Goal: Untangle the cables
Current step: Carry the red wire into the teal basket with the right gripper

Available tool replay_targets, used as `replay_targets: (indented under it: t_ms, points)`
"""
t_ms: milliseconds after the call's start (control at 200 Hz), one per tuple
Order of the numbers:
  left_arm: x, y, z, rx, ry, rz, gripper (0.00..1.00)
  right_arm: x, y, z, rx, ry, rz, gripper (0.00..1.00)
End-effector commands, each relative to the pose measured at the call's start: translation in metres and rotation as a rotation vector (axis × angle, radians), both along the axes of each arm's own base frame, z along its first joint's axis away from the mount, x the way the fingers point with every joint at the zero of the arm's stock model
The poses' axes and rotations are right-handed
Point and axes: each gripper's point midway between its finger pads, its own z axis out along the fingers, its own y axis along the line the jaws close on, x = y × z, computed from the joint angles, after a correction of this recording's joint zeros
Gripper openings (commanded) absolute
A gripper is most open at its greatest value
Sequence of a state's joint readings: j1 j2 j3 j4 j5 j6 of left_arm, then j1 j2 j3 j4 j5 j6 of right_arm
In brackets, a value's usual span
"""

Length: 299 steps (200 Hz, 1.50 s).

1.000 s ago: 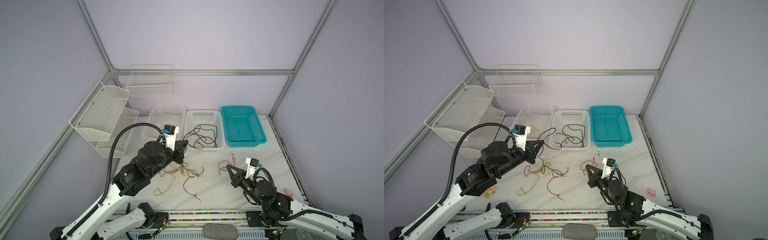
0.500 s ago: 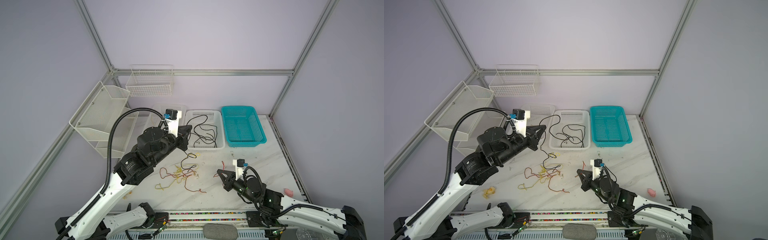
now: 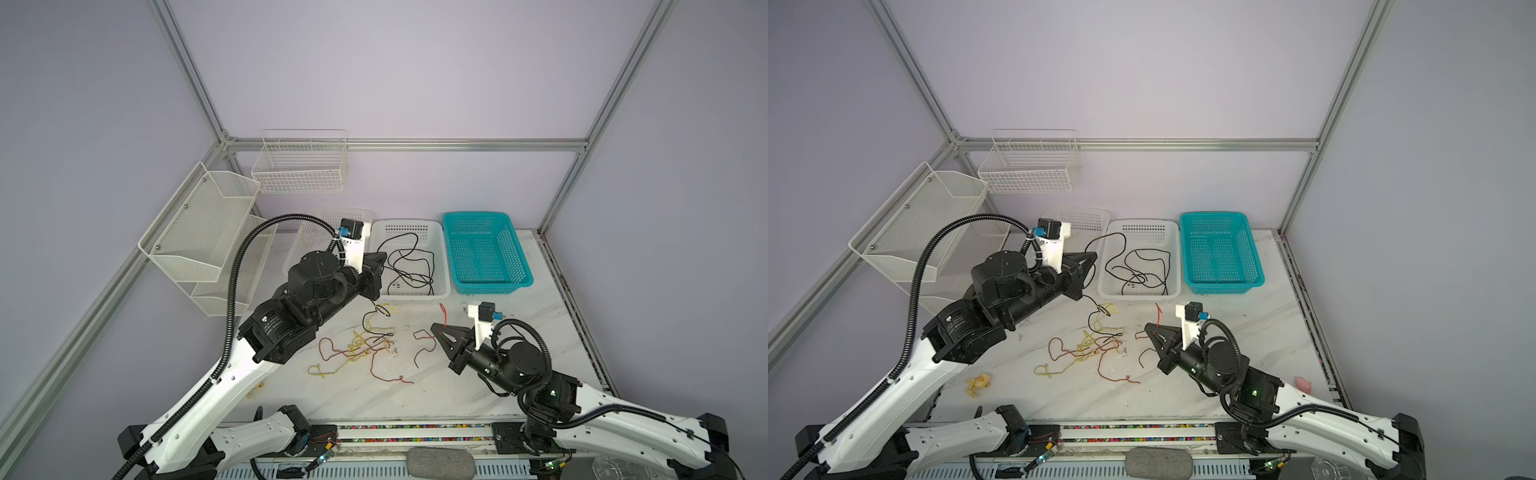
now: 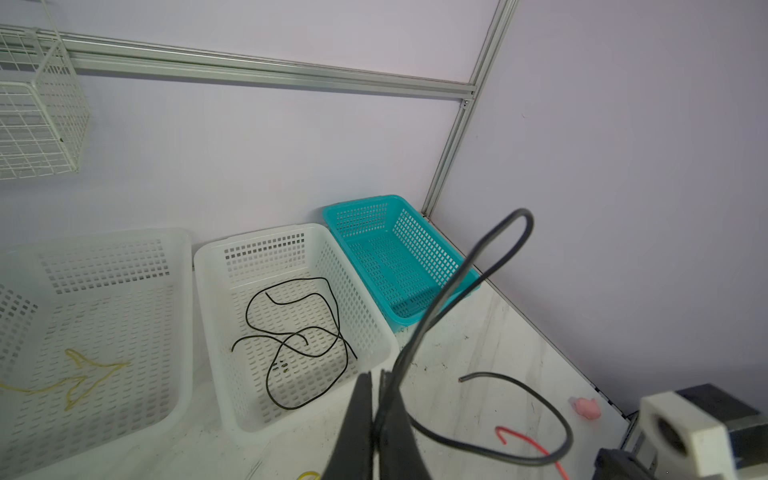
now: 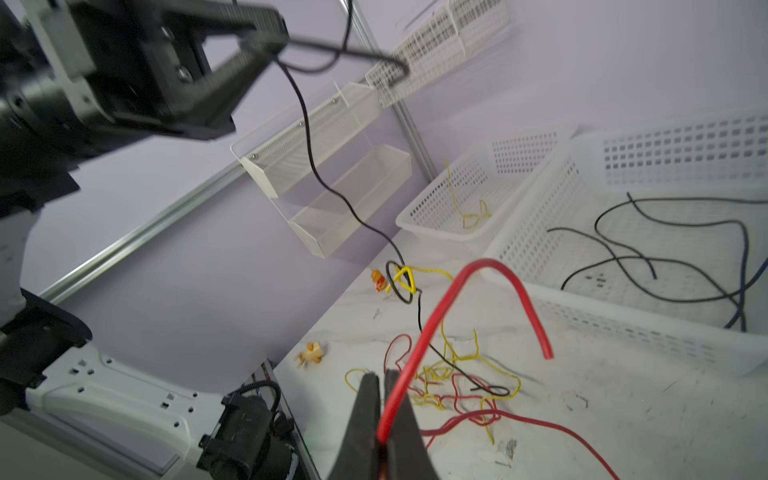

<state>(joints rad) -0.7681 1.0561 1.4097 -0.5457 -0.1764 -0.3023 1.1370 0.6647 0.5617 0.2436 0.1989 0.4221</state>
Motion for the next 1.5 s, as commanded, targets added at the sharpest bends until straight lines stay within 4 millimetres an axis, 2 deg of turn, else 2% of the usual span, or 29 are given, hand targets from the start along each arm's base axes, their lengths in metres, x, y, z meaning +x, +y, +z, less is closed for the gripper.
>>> replay_targets:
  t_ms: [0, 65, 255, 345, 415, 515, 710, 820, 885, 975, 995, 1035, 1225, 1310, 1385, 1490]
  points:
    - [-0.008, 0.017, 0.016, -0.016, -0.065, 0.038, 0.0, 0.012, -0.021, 0.029, -0.042, -0.049, -0.123, 0.0]
    - [-0.009, 0.02, 0.009, 0.003, -0.059, 0.046, 0.0, 0.019, -0.032, 0.043, -0.041, -0.049, -0.188, 0.0]
    - [-0.01, 0.022, -0.015, 0.044, -0.034, 0.043, 0.0, 0.038, -0.067, 0.101, -0.051, -0.136, -0.414, 0.0]
    - [-0.01, 0.018, -0.028, 0.054, -0.019, 0.031, 0.0, 0.054, -0.078, 0.119, -0.116, -0.182, -0.55, 0.0]
    - [-0.01, 0.018, -0.037, 0.056, -0.007, 0.032, 0.0, 0.075, -0.09, 0.132, -0.158, -0.2, -0.652, 0.0]
    - [-0.011, 0.017, -0.046, 0.044, 0.001, 0.023, 0.0, 0.114, -0.107, 0.138, -0.13, -0.179, -0.706, 0.0]
    - [-0.013, 0.017, -0.061, 0.038, 0.027, 0.017, 0.0, 0.177, -0.109, 0.13, -0.101, -0.088, -0.734, 0.0]
    - [-0.014, 0.017, -0.069, 0.036, 0.037, 0.017, 0.0, 0.211, -0.129, 0.132, -0.071, -0.056, -0.813, 0.0]
    - [-0.014, 0.017, -0.073, 0.032, 0.042, 0.019, 0.0, 0.239, -0.145, 0.125, -0.07, -0.028, -0.878, 0.0]
    - [-0.015, 0.018, -0.077, 0.02, 0.04, 0.021, 0.0, 0.276, -0.162, 0.103, -0.049, 0.042, -0.919, 0.0]
    - [-0.015, 0.018, -0.078, 0.019, 0.041, 0.021, 0.0, 0.288, -0.164, 0.09, -0.05, 0.074, -0.921, 0.0]
    - [-0.015, 0.018, -0.079, 0.014, 0.041, 0.021, 0.0, 0.301, -0.171, 0.077, -0.021, 0.101, -0.925, 0.0]
    - [-0.017, 0.017, -0.087, 0.003, 0.059, 0.012, 0.0, 0.347, -0.181, 0.033, -0.039, 0.159, -0.94, 0.0]
    - [-0.017, 0.015, -0.091, -0.002, 0.067, 0.007, 0.0, 0.367, -0.193, 0.009, -0.059, 0.201, -0.946, 0.0]
    - [-0.016, 0.013, -0.094, -0.008, 0.071, 0.004, 0.0, 0.38, -0.198, -0.008, -0.048, 0.223, -0.916, 0.0]
    - [-0.014, 0.01, -0.098, -0.011, 0.079, 0.001, 0.0, 0.39, -0.195, -0.032, -0.053, 0.255, -0.889, 0.0]
